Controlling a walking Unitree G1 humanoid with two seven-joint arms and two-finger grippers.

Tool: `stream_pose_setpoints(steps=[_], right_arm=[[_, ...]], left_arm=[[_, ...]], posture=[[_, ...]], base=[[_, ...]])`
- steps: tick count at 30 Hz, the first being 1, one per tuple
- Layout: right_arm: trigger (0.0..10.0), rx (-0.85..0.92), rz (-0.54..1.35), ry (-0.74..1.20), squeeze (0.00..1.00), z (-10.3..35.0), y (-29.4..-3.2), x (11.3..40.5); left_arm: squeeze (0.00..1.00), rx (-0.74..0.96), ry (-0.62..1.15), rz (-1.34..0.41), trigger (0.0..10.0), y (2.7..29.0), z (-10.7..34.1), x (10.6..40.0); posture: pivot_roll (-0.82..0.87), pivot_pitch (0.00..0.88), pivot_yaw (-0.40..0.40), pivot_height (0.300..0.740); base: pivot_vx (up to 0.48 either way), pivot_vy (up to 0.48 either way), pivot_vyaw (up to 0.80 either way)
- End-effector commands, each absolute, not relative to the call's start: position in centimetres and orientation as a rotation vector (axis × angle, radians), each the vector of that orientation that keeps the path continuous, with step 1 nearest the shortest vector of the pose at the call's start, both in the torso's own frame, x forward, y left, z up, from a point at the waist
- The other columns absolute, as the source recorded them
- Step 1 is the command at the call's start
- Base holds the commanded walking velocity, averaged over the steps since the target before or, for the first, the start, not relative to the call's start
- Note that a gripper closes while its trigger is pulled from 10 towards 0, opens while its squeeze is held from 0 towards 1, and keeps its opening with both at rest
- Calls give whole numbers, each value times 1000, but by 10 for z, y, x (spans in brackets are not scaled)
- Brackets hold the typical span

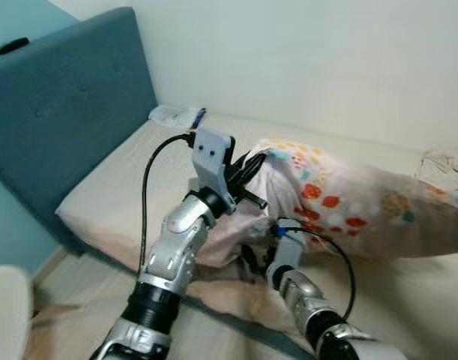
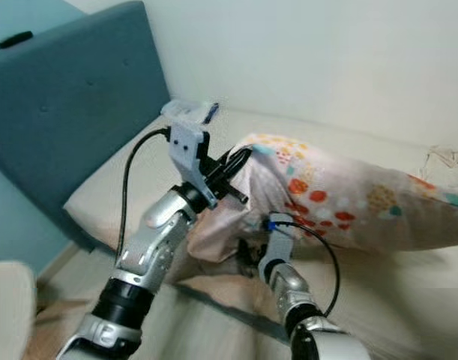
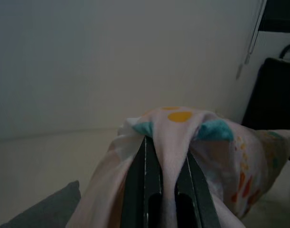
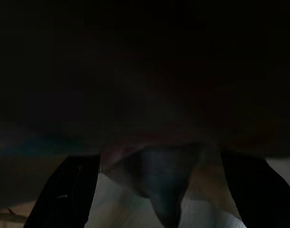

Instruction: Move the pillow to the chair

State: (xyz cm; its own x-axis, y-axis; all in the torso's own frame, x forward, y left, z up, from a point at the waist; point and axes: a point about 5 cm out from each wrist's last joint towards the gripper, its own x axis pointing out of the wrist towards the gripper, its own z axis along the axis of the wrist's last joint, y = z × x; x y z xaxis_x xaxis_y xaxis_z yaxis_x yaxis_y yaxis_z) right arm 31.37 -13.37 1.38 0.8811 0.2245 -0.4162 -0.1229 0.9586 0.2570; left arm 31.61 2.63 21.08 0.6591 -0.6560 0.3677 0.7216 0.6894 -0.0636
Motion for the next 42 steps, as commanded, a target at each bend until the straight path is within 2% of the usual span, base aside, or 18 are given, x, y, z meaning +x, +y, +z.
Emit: stream_pose_setpoints(steps=[1,25,36,42], right_arm=[[10000,233,181,460,0,13,-132,313],[10000,186,162,463,0,13,-134,313],[10000,170,153,463,0,13,-134,313],[10000,59,103,515,0,6,-143,309]], left_arm=[[0,-225,-407,-783,10000,31,225,314],[0,-252,-435,-794,10000,29,233,313],[0,-300,-492,-726,10000,40,251,316],[0,-335,-522,-716,10000,44,261,315]], posture=[[-121,47,34,740],[-123,34,33,740],[-117,36,34,740],[-111,38,36,740]], base=[[0,0,731],[0,0,732],[0,0,731],[0,0,731]])
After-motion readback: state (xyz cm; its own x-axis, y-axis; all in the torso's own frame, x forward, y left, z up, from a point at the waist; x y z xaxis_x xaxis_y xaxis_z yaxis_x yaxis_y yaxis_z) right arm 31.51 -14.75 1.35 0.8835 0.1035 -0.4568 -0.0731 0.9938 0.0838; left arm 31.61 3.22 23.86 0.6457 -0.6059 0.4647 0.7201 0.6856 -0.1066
